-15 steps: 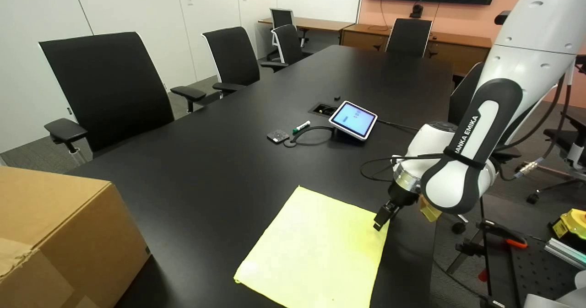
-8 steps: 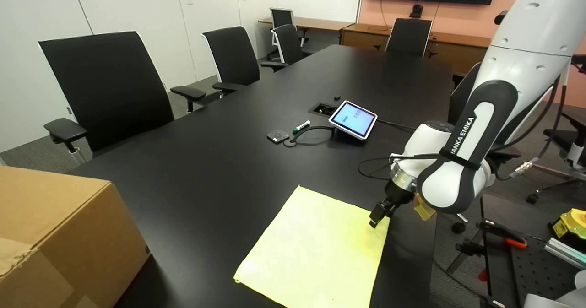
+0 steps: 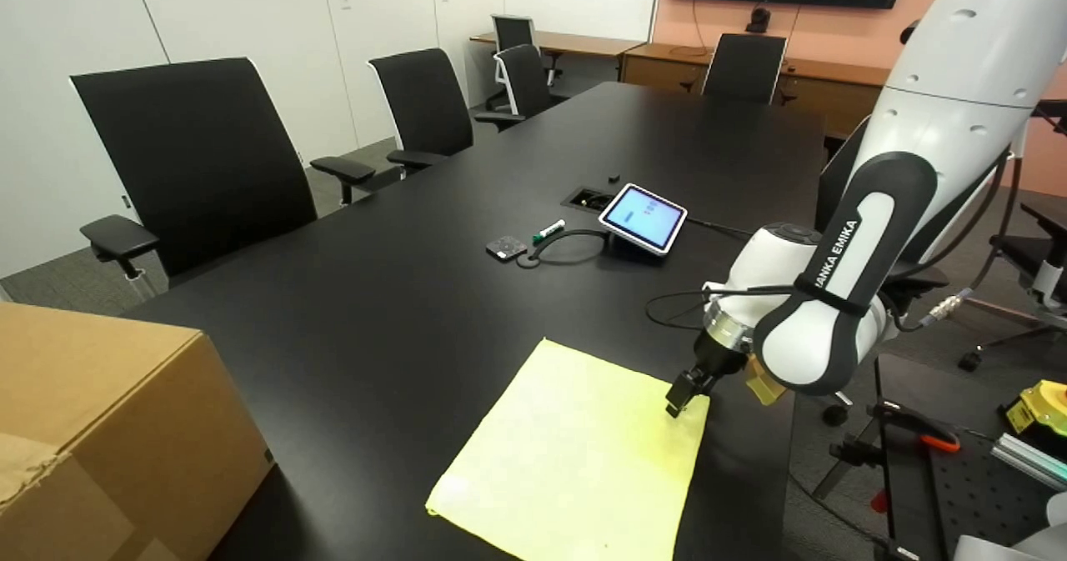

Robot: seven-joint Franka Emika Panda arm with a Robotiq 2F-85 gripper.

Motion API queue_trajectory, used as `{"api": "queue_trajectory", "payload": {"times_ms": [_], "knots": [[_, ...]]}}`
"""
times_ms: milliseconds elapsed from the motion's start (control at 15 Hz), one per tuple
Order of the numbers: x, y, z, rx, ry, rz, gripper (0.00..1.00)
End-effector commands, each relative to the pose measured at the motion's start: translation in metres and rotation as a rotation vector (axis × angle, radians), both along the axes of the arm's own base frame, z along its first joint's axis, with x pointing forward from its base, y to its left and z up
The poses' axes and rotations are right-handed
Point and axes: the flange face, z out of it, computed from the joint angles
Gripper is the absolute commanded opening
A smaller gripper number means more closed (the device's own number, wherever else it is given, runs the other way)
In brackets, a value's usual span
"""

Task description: Fold the towel in half

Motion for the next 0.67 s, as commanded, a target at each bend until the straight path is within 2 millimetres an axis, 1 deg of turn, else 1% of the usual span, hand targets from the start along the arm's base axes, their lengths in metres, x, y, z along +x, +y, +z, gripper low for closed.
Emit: {"api": "queue_trajectory", "payload": {"times_ms": [0,333,600], "knots": [[0.0097,0.0139,-0.0126,-0.001,0.006,0.023,1.00],[0.0142,0.0216,-0.0196,-0.001,0.014,0.036,1.00],[0.0161,0.0227,-0.0169,-0.006,0.023,0.032,1.00]]}}
